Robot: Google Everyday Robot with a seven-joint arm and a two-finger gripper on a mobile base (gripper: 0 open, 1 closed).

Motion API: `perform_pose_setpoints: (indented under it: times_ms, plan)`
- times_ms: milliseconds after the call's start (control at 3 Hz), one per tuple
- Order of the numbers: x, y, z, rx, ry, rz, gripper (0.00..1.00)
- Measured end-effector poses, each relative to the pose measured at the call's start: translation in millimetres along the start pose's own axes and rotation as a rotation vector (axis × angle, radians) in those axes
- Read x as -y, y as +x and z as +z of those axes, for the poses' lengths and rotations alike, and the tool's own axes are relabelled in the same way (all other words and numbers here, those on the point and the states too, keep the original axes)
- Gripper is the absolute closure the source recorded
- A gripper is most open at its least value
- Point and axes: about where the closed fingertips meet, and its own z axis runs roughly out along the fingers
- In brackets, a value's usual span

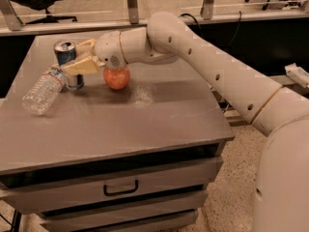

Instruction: Move redbull can near water bottle

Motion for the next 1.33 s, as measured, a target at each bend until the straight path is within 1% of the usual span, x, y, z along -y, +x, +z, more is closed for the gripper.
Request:
perform_pose_setpoints:
  times_ms: [333, 667, 1333]
  plan:
    - [1.2, 7.8, 7.9, 0.003, -0.016, 0.021, 0.82]
    - [1.8, 11.7, 12.3, 0.018, -0.031, 0.042, 0.59]
    - [-0.1, 14.3, 15.7, -0.029, -0.055, 0.067, 0.13]
